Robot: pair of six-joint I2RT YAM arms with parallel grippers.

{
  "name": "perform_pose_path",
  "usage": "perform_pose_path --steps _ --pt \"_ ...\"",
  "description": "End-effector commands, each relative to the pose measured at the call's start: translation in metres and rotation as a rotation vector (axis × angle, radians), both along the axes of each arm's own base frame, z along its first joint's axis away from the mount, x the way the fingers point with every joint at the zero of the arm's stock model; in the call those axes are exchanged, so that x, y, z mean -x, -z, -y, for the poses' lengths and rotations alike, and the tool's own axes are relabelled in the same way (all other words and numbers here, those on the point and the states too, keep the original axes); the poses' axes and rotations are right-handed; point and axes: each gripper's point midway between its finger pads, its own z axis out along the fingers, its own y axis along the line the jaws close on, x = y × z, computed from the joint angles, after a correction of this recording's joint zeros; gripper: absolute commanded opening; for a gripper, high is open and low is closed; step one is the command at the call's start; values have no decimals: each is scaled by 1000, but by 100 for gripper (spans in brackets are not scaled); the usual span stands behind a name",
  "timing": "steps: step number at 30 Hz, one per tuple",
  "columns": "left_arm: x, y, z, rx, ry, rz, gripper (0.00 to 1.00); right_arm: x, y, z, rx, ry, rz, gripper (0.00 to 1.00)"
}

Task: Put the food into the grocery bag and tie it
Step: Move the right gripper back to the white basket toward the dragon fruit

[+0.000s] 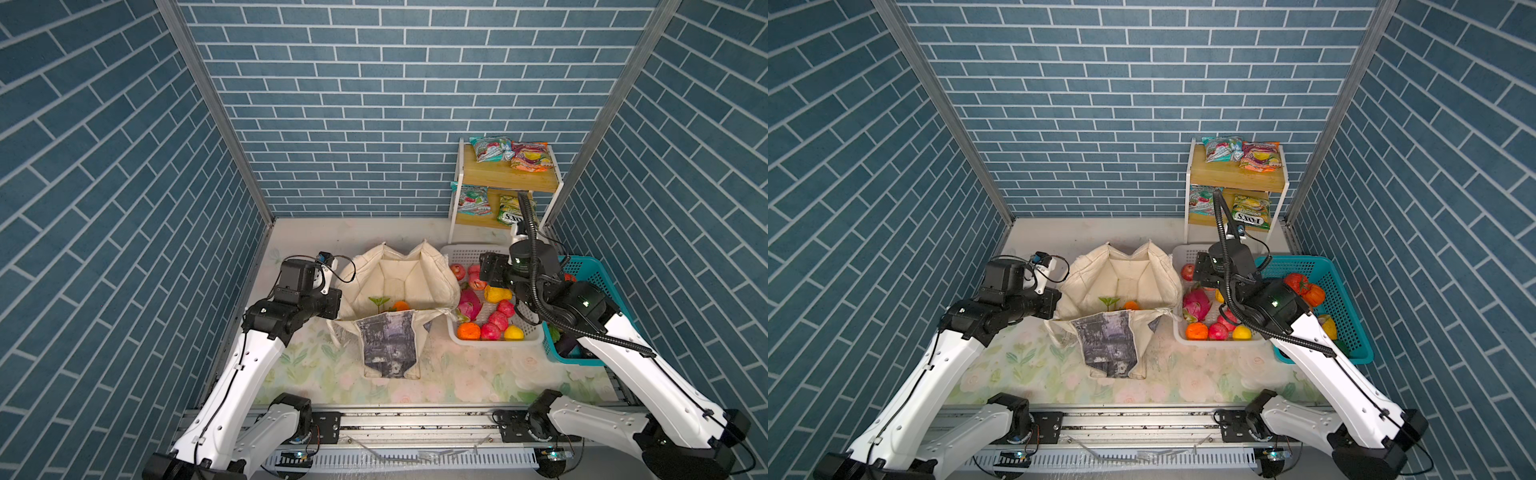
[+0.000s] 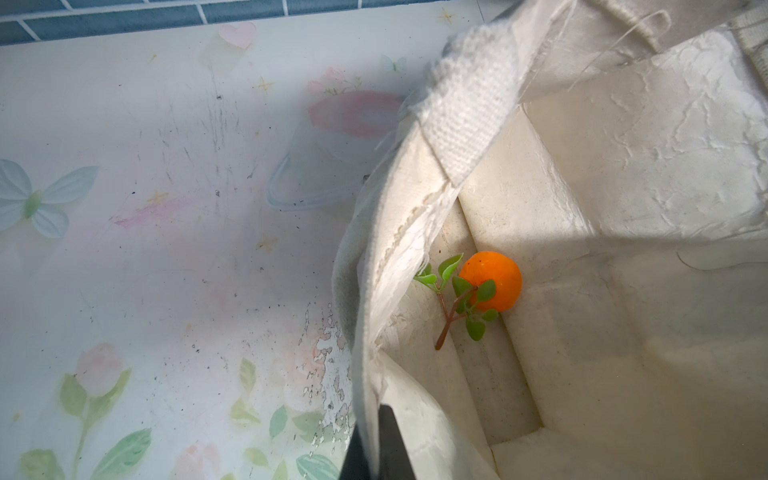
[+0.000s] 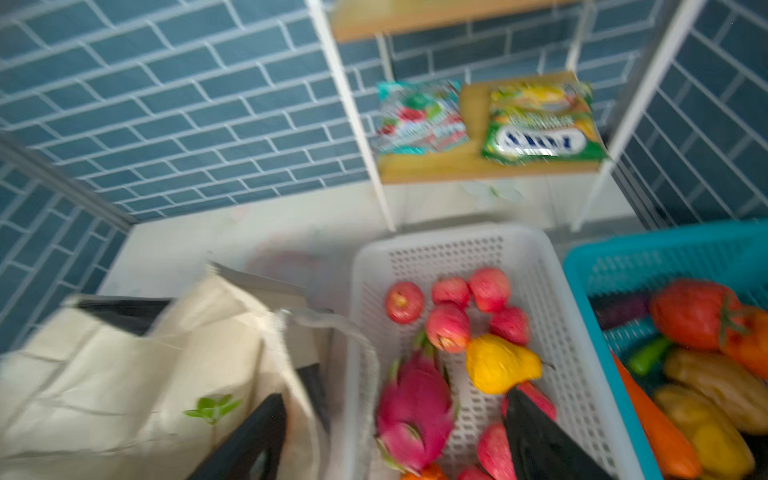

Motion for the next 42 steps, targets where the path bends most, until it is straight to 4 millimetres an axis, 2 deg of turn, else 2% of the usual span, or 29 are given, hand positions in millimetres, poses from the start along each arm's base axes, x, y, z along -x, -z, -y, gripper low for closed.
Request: perform_pose_path --steps 1,7,13,24,38,42 --pt "-2 -1 -5 -14 -22 19 0 14 58 2 -87 29 -203 87" --pt "-2 -1 -5 -12 -21 20 0 16 123 -7 -174 23 -401 91" --pt "-1 -1 -5 -11 -19 20 0 9 157 -12 -263 28 -477 93" --pt "-1 -1 -4 -8 -16 19 0 -11 181 -23 -378 30 -526 94" --pt "-1 -1 -4 -6 -16 20 0 -15 205 -26 -370 45 -581 96" --pt "-1 -1 -3 -5 -13 19 0 -15 212 -27 -366 46 -594 99"
